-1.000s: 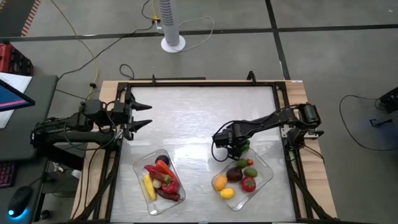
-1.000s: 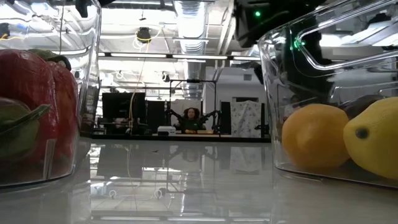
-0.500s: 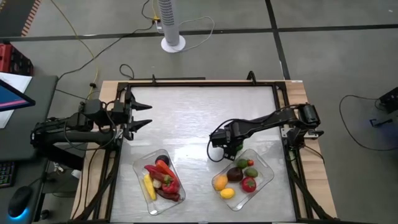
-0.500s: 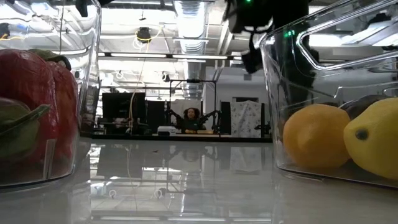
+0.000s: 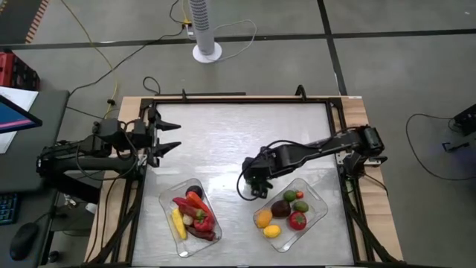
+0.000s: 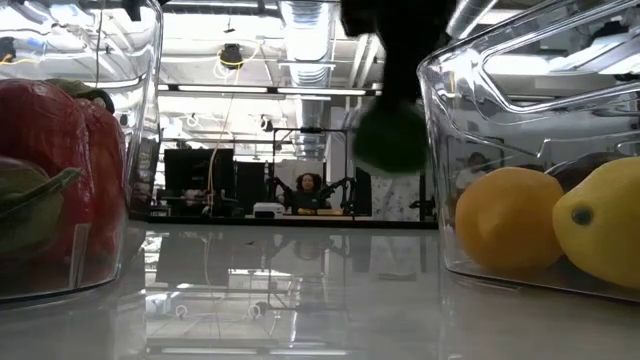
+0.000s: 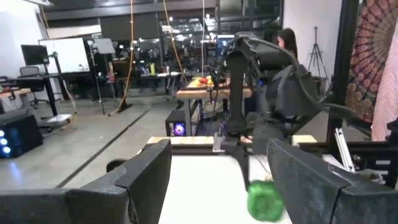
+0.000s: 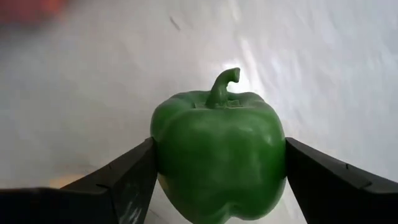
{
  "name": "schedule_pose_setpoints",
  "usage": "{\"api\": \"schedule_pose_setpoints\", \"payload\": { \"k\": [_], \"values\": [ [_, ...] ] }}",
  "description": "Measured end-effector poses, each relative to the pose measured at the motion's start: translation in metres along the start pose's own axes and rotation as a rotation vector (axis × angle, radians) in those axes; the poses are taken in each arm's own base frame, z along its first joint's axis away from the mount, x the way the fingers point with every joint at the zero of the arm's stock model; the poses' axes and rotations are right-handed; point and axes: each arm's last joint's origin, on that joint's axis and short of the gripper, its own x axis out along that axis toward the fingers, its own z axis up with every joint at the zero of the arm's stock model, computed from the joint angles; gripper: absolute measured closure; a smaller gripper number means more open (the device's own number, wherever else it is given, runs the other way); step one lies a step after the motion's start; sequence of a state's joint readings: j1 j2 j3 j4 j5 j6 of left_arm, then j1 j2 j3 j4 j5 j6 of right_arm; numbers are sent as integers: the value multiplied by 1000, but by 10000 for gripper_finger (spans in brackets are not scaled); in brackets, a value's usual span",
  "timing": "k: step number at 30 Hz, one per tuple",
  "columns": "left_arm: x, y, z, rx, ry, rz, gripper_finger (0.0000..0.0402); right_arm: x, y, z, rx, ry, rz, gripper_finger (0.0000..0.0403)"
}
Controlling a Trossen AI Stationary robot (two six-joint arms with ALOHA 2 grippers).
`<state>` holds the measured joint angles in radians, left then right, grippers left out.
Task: Sort produce into baskets
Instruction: Put the green bell pepper into the left transparent bin
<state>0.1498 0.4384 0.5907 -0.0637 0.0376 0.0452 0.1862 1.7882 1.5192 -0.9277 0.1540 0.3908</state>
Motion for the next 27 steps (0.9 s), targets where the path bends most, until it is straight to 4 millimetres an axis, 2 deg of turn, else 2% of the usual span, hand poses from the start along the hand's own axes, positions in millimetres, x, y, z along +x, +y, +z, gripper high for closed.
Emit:
{"api": "schedule_pose_setpoints", "payload": {
  "k": [5, 15, 20, 27],
  "values": [
    [0, -1, 4, 3, -39, -45, 150, -3, 16, 10, -10, -118, 136, 58],
    [-2, -9, 9, 34, -109, -331, 150, -11, 37, 22, -84, -278, 304, 55],
    [-2, -9, 10, 34, -115, -340, 150, -13, 39, 26, -84, -327, 347, 55],
    [-2, -9, 10, 18, -111, -338, 150, -13, 41, 23, -102, -288, 385, 54]
  ]
}}
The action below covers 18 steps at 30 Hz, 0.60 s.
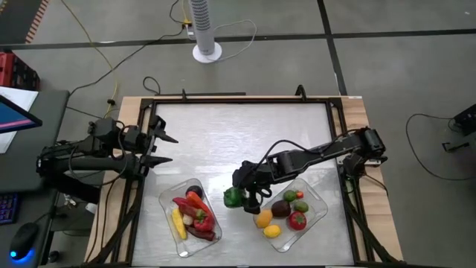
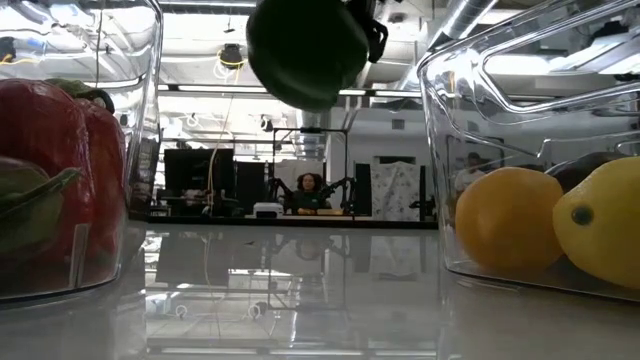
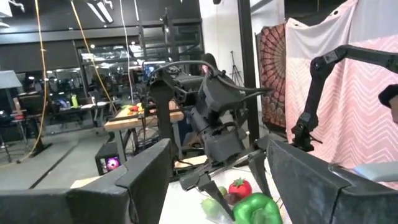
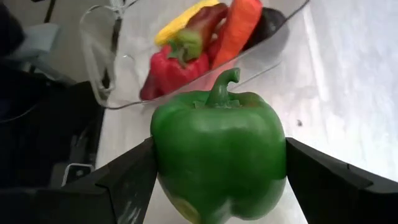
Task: Sort produce into baskets
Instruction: Put the green bell pepper into the left transparent bin
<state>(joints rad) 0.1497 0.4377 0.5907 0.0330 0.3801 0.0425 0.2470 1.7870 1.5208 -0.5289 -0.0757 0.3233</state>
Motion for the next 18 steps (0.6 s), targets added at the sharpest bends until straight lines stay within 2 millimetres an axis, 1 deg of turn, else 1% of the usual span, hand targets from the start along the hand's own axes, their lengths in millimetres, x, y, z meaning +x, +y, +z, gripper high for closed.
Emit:
{"api": "schedule_pose_setpoints", "payload": {
  "k": [7, 10, 13, 15, 18],
  "values": [
    [0, 0, 0, -1, 1, 9, 150, -1, 10, 6, -30, -83, 47, 54],
    [0, 1, 0, -8, -2, 49, 150, 0, 14, 14, -48, -166, 77, 54],
    [0, 3, 4, -42, -41, 81, 150, 12, 13, 25, -89, -297, 100, 54],
    [0, 2, 6, -63, -61, 77, 150, 31, 12, 27, -126, -346, 111, 54],
    [-1, 2, 6, -74, -60, 73, 150, 58, 5, 28, -192, -417, 108, 54]
  ]
}}
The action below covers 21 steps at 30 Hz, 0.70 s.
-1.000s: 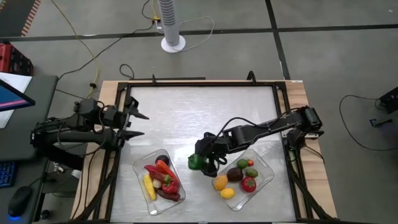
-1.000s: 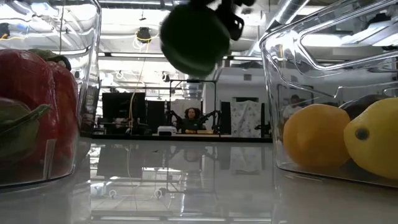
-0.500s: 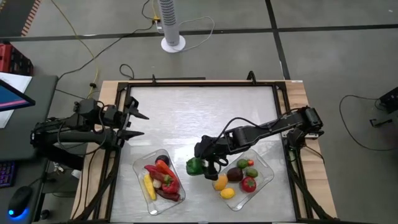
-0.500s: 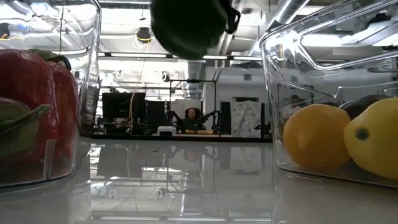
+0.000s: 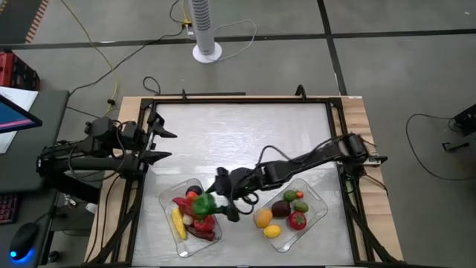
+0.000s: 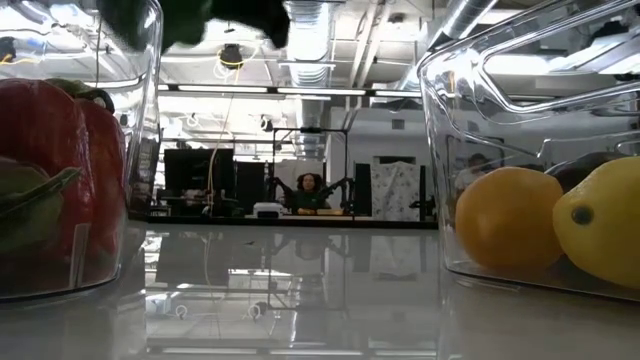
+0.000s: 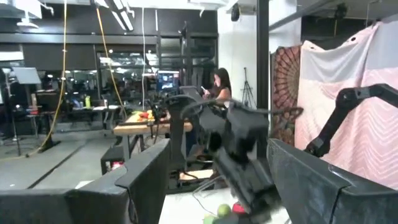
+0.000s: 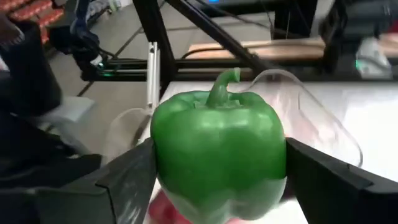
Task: Sort produce into baskets
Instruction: Put the green bell pepper into the left transparent bin, then return to Home Position
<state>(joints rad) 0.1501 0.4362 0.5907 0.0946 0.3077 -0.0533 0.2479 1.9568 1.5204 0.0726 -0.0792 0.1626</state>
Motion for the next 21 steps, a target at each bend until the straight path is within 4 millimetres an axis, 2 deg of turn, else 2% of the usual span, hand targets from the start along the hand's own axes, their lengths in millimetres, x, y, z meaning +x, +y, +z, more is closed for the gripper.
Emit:
{"api": "schedule_pose_setpoints", "payload": {
  "k": [4, 10, 15, 21],
  "values": [
    [0, 0, -1, -3, 7, 2, 150, 20, -9, 0, -105, -57, -14, 51],
    [0, 0, -1, -6, 9, 6, 150, 34, -27, 10, -98, -89, -39, 18],
    [0, 0, -1, -3, 9, 7, 150, 35, -36, 15, -80, -71, -34, 10],
    [0, 0, -2, -6, 17, 9, 150, 34, -36, 10, -60, -5, -37, 9]
  ]
}}
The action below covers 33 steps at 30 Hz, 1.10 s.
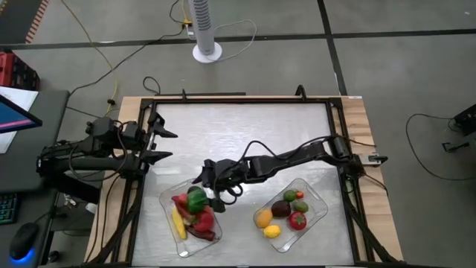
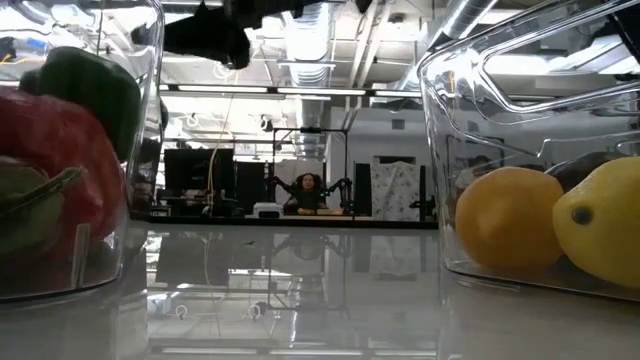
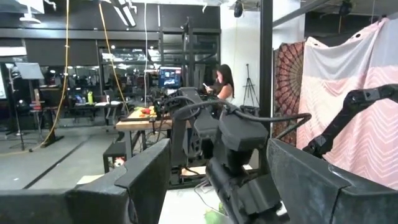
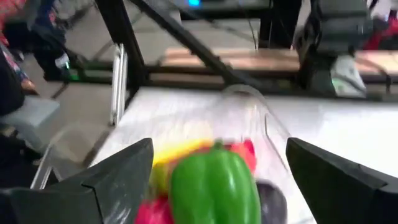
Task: Sort produce into baskets
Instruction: Return to Home Position
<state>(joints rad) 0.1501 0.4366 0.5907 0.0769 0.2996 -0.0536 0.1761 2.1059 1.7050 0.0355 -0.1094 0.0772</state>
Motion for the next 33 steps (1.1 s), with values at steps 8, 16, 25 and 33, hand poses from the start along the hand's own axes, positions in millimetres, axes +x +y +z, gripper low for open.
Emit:
{"api": "schedule_pose_setpoints", "payload": {
  "k": [8, 16, 25, 33],
  "values": [
    [0, 0, -4, -14, 45, 3, 150, -60, 11, 23, -18, 190, -242, 12],
    [-1, 5, -6, -2, 61, 169, 150, -134, 23, 23, -57, 129, -421, 19],
    [-19, 0, 4, 120, -8, 194, 150, -205, 3, -46, -14, -85, -505, 19],
    [-57, -7, -16, 131, -106, 327, 150, -268, -16, -97, 3, -292, -586, 19]
  ]
}}
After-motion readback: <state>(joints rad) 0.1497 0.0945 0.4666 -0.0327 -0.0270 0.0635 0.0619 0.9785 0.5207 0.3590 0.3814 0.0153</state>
